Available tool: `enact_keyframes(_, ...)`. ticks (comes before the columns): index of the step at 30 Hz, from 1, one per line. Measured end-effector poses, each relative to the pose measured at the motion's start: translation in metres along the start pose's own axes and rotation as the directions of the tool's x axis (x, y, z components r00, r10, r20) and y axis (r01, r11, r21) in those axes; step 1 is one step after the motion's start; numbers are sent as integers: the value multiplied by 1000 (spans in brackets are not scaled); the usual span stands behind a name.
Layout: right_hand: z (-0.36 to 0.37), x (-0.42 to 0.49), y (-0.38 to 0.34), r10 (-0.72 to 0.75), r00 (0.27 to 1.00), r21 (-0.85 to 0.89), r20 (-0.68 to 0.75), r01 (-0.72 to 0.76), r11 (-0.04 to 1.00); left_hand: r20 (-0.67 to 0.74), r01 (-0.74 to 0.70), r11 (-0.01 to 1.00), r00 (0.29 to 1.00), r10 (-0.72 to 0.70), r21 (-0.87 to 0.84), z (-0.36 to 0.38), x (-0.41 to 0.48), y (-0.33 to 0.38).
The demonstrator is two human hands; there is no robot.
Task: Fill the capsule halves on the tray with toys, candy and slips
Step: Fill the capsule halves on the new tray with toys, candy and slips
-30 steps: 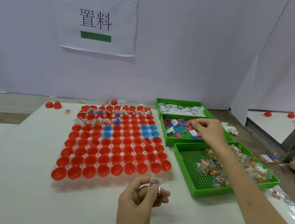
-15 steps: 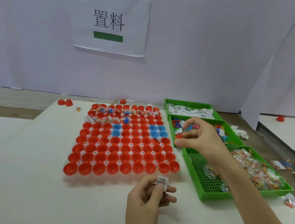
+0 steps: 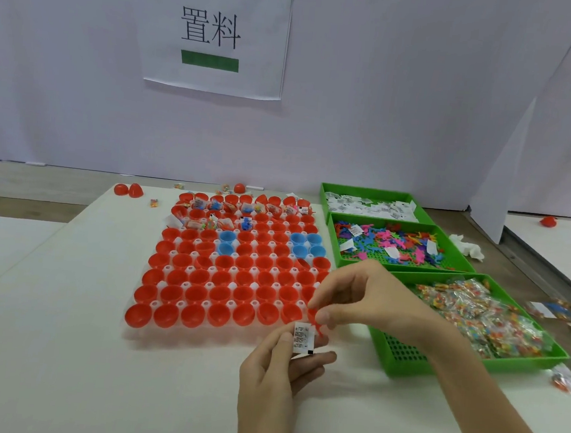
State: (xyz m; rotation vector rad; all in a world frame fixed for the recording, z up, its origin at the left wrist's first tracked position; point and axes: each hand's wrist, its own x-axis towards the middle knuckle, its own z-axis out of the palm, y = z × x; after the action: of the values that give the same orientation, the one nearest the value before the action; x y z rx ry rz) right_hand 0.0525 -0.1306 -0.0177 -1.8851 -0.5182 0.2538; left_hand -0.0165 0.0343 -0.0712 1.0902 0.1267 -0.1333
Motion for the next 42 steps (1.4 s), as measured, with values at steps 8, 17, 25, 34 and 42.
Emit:
enact_keyframes(8,10,4,2,-11,999,-129,34,15,992,-10,-18,999,1000,18,-30,-1,3,-5)
enact_keyframes(17,-13,-1,1,25,986,-165,-162,-52,985,22,-76,996,997,75,40,-2,0,-7)
enact_keyframes(25,-93,-37,41,171,695,-388,-698,-568,726,17,-90,990,996,89,106,-3,0,-7)
enact_keyframes(34,-89,-34,44,306,650,-378,-696,-693,614,24,-111,984,994,109,141,-4,-1,-8)
enact_keyframes(42,-87,-35,42,314,652,-389,-690,-700,599,55,-153,964,988,145,219,-4,-2,-8)
